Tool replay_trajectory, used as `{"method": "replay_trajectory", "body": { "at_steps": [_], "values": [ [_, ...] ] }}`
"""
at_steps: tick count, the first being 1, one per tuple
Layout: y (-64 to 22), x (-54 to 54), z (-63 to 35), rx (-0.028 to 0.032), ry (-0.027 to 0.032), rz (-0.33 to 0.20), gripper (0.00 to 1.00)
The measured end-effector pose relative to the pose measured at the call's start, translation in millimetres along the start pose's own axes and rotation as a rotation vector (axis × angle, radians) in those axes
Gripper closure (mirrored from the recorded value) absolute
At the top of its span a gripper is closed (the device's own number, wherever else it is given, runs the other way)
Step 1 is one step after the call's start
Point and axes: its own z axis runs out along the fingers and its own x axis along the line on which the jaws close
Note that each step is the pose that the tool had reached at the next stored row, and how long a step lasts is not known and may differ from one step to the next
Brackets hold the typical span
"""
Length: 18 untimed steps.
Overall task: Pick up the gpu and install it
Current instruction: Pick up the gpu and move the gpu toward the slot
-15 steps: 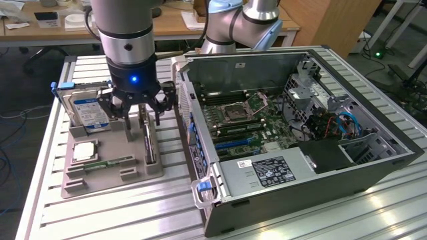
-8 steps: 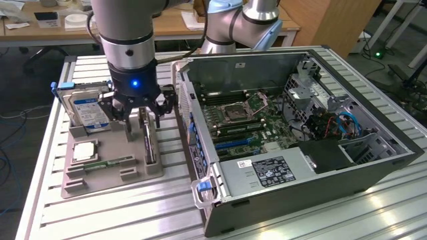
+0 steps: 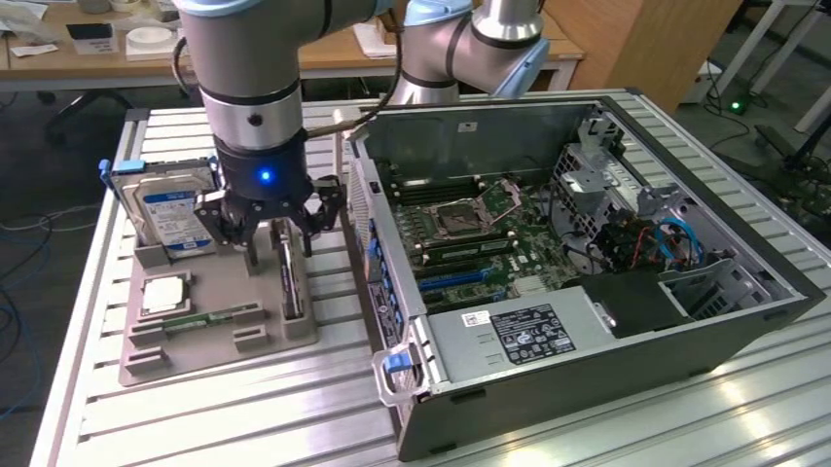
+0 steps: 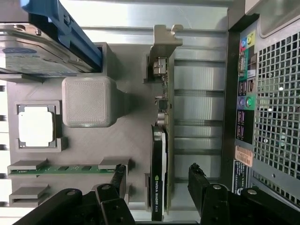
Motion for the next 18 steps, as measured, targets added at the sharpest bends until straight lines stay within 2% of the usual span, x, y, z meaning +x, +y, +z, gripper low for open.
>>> {"method": "replay_trajectory", "body": {
  "at_steps": [14,18],
  "values": [
    [-0.7,-0.1,25.0,0.0,0.0008,-0.006,0.35],
    [-0.8,0.0,26.2,0.0001,0.001,-0.007,0.35]
  ]
}}
